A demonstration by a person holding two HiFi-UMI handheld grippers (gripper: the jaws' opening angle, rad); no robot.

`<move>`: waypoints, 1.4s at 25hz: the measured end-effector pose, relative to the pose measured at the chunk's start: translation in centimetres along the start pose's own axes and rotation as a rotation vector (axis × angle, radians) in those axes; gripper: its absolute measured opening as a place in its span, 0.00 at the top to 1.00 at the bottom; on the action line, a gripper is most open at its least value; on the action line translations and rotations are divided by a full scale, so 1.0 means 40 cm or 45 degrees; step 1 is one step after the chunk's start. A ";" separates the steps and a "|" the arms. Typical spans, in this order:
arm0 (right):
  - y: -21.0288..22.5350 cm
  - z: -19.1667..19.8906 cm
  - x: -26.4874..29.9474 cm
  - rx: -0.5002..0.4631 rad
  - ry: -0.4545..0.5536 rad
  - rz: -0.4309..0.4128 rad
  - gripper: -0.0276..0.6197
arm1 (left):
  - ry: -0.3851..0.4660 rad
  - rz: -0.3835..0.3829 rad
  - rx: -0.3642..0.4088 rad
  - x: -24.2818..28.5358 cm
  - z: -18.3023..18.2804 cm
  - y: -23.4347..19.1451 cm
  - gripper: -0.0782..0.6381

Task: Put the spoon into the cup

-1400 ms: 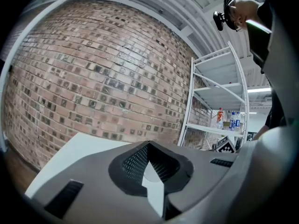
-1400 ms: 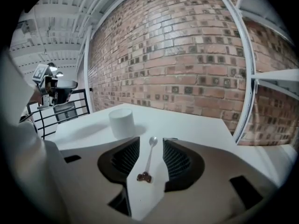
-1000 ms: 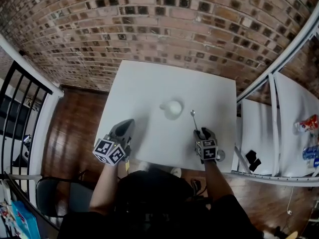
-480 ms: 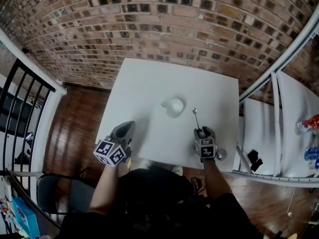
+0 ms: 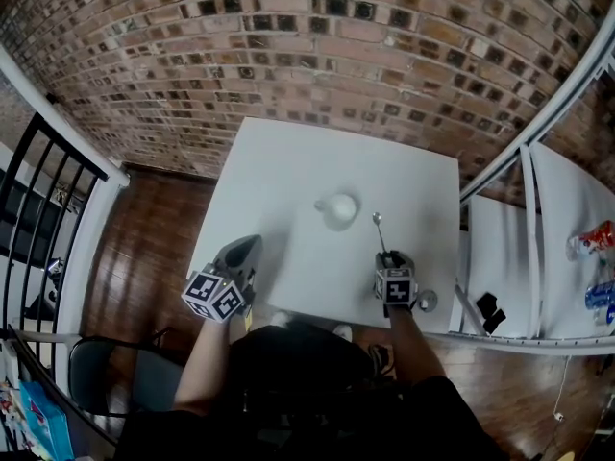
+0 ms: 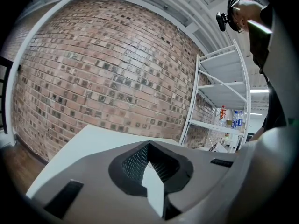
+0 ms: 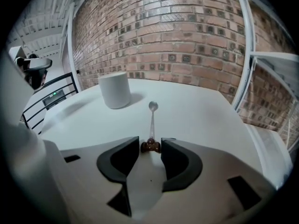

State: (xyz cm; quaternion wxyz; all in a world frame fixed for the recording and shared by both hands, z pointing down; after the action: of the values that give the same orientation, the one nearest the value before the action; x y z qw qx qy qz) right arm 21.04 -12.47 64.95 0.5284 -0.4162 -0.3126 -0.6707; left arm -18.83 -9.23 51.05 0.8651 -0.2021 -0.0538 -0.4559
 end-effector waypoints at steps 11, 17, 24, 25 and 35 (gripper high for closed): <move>-0.002 0.010 -0.043 -0.028 0.002 0.020 0.76 | 0.014 0.015 -0.004 -0.022 -0.001 -0.004 0.89; 0.038 0.011 -0.093 0.019 0.063 0.062 0.76 | 0.010 0.055 0.016 -0.004 -0.006 0.009 0.89; 0.061 -0.055 -0.215 -0.008 0.306 0.073 0.76 | 0.024 0.100 0.083 0.011 -0.042 0.027 0.89; 0.061 -0.069 -0.236 -0.025 0.341 0.078 0.76 | 0.036 0.101 0.092 0.011 -0.053 0.027 0.89; 0.034 -0.200 -0.417 -0.220 0.635 0.080 0.76 | 0.194 0.056 0.144 -0.010 -0.169 0.001 0.89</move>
State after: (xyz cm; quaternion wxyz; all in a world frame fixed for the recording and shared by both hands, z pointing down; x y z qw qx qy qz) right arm 22.14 -12.20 46.44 0.5723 -0.2910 -0.1013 -0.7600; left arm -19.66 -11.59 44.77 0.8865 -0.1188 -0.0089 -0.4471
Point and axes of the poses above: the fingertips, and each gripper's own axes: x forward along the fingers, y to its right, z out of its underside, the point moved 10 cm from there along -x, backward along the fingers, and after that the axes turned 14 degrees about -y, right-handed, at the moved point
